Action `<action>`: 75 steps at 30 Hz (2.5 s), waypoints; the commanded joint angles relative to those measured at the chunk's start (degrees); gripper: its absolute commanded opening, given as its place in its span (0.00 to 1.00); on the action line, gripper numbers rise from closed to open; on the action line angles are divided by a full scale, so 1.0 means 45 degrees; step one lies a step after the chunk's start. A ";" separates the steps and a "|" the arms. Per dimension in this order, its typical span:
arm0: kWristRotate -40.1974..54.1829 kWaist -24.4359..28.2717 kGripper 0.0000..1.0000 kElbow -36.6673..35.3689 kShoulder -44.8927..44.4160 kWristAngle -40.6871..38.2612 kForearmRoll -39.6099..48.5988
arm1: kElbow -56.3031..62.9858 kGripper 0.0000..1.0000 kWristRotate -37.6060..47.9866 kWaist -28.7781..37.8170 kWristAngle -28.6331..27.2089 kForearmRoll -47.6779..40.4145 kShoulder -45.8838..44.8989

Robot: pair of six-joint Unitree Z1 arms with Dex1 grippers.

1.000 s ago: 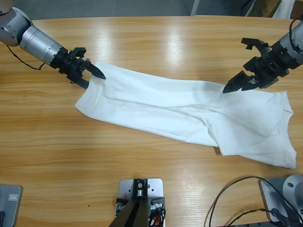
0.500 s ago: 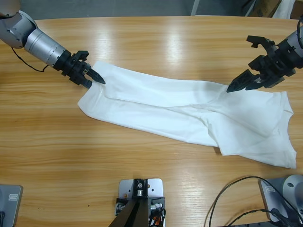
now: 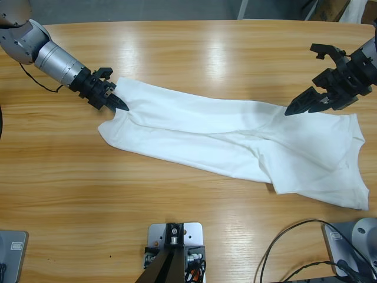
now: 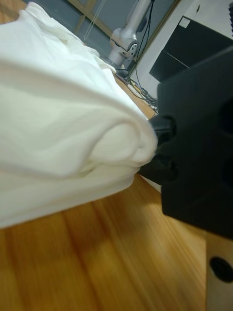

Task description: Fold clothes

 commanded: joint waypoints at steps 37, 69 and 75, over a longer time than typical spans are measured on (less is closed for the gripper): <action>0.2737 0.8576 0.00 -0.0345 -0.1262 0.2962 0.3835 | -0.0645 1.00 0.0080 -0.0118 0.0027 0.0684 0.0008; 0.1749 0.3083 0.00 -0.3220 -0.3133 0.1989 0.6375 | -0.0586 1.00 0.0318 0.0117 0.0226 0.0469 0.0285; 0.1351 0.1978 0.00 -0.3361 -0.3481 0.1786 0.6570 | -0.0524 1.00 0.0396 0.0175 0.0226 0.0469 0.0117</action>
